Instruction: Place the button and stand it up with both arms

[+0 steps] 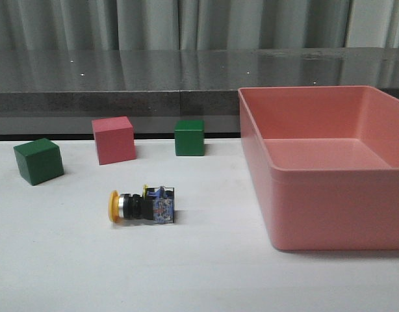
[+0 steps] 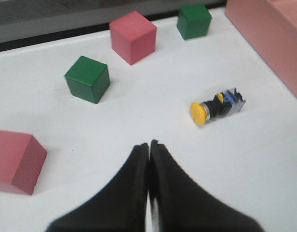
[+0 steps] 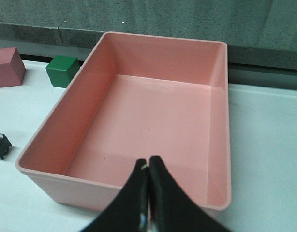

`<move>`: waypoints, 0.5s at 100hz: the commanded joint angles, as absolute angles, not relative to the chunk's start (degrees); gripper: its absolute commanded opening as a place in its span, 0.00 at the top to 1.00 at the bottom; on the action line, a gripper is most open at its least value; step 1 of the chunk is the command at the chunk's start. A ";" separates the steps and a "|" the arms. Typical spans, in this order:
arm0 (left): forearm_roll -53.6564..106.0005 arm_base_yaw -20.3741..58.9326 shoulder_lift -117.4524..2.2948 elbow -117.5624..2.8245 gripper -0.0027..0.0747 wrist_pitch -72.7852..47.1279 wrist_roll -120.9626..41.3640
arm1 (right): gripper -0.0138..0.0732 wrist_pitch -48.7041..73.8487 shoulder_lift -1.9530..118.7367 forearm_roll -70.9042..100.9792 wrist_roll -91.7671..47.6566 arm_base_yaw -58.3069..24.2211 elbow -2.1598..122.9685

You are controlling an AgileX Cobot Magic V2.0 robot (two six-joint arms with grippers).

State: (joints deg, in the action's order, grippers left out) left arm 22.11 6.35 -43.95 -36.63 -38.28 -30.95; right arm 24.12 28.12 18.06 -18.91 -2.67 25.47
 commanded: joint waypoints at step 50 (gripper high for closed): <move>83.98 7.51 -74.07 -41.17 0.27 -45.35 -119.23 | 0.91 19.88 28.17 18.75 -18.94 -2.41 26.89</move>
